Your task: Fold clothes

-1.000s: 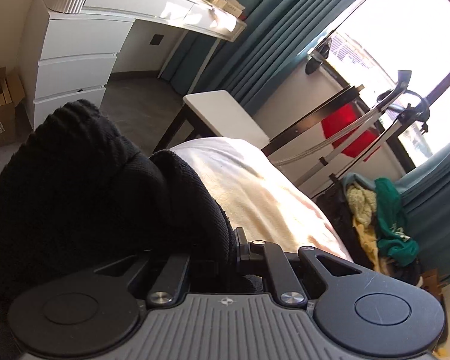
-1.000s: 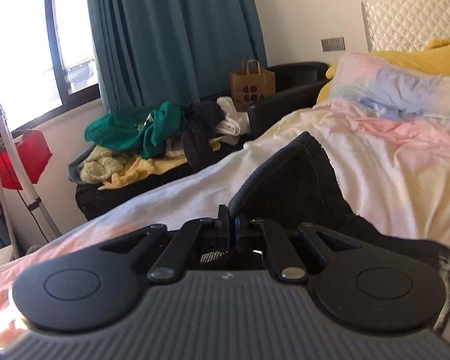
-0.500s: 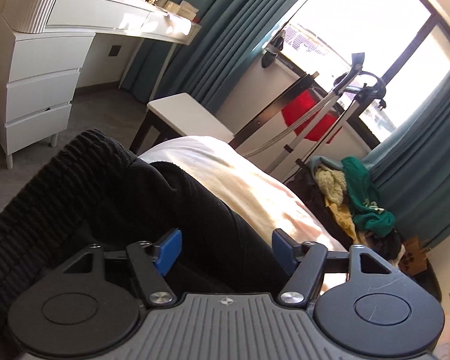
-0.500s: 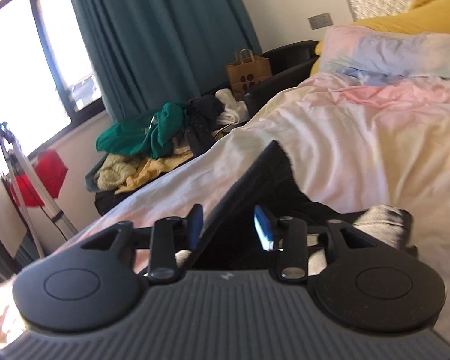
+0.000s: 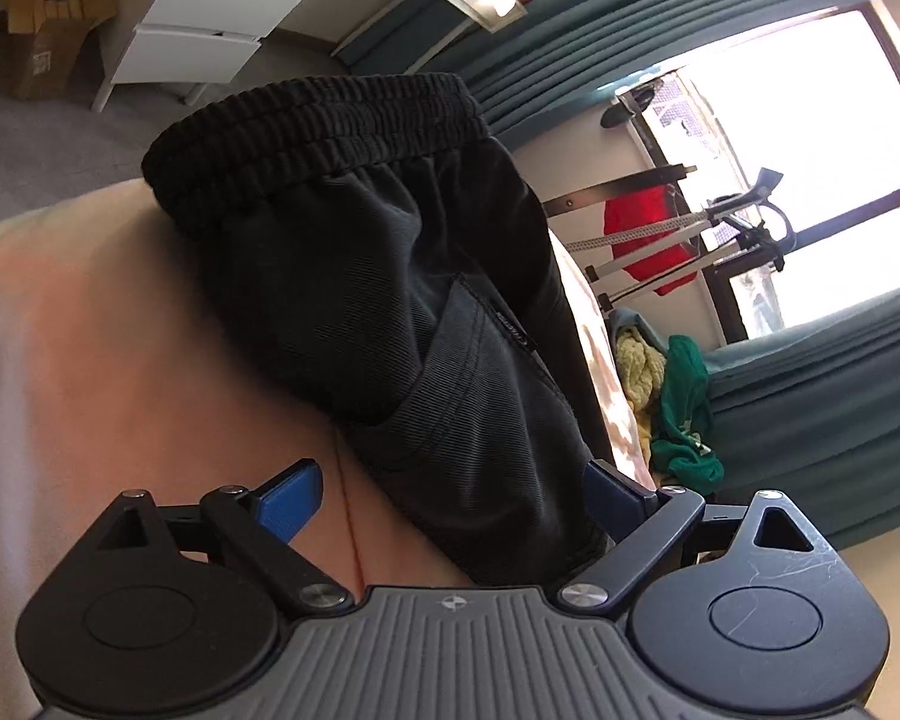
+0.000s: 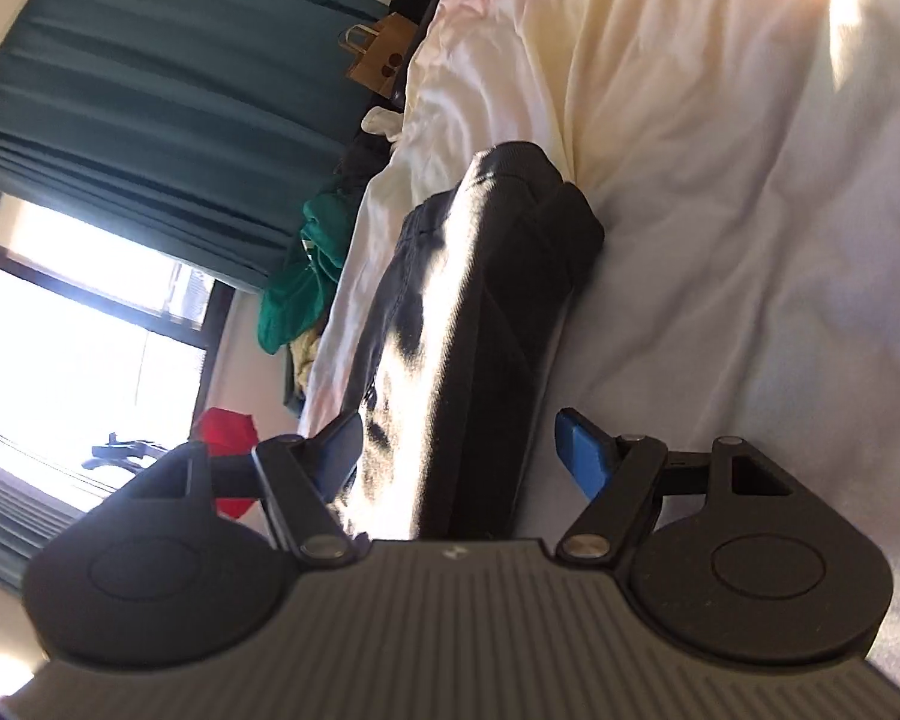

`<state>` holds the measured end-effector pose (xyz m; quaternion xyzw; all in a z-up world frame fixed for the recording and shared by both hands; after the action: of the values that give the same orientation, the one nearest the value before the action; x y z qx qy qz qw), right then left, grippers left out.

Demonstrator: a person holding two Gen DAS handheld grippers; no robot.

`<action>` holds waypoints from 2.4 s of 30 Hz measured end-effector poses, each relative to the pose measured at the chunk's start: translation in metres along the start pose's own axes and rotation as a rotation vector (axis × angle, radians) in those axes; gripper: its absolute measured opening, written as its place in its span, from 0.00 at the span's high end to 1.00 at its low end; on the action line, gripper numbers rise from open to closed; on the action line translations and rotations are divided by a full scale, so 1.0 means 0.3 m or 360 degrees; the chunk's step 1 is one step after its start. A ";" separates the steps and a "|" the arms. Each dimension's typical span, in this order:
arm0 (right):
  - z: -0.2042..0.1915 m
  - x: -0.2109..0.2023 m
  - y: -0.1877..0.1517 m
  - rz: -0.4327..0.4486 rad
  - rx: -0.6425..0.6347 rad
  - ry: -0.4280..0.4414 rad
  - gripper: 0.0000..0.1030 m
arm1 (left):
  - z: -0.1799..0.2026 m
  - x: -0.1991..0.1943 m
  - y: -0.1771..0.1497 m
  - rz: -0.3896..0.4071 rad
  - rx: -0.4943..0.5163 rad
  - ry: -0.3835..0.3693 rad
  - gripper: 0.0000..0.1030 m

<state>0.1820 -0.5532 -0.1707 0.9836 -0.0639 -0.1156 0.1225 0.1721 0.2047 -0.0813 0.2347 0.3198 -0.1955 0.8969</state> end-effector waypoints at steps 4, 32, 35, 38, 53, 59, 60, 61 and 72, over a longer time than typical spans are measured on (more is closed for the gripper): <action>0.016 0.028 0.017 0.0037 0.0088 0.0107 0.28 | -0.037 0.083 0.053 0.0040 -0.0016 -0.0008 0.11; -0.031 -0.112 0.097 0.0245 -0.0193 -0.0066 0.90 | 0.089 -0.047 0.261 0.0384 0.0048 -0.0173 0.86; -0.042 -0.174 0.095 0.0230 -0.0147 -0.0064 0.90 | 0.074 -0.146 0.275 0.0365 0.0032 -0.0148 0.86; -0.035 -0.262 0.086 0.0210 -0.0092 -0.0062 0.90 | 0.002 -0.249 0.277 0.0308 0.0013 -0.0092 0.86; 0.143 -0.366 0.049 0.0065 0.0200 -0.0054 0.86 | -0.249 -0.319 0.171 0.0192 0.0348 0.0136 0.73; 0.168 -0.343 0.059 0.0014 0.0215 -0.0005 0.73 | -0.273 -0.398 0.105 0.0199 0.0604 0.0165 0.39; 0.167 -0.336 0.061 0.0000 0.0198 -0.0002 0.72 | -0.287 -0.418 0.094 0.0196 0.0649 0.0160 0.36; 0.165 -0.329 0.063 -0.0013 0.0177 0.0002 0.72 | -0.308 -0.440 0.083 0.0202 0.0689 0.0173 0.32; 0.146 -0.226 0.117 0.0006 0.0052 0.0078 0.72 | -0.297 -0.632 0.028 0.0435 0.0919 0.0278 0.22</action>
<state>0.1025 -0.5864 -0.1888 0.9879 -0.0646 -0.0903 0.1082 -0.0029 0.2983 -0.0138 0.5359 0.2925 -0.1351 0.7804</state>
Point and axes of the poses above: each gripper's, at about its wrist camera, not at the fingertips, and x roughly the way its jaws point, z to its right, y to its top, the point moved 7 cm from there along x, roughly the way its jaws point, and after that the axes turned 10 degrees about y, right-handed, at the moved point
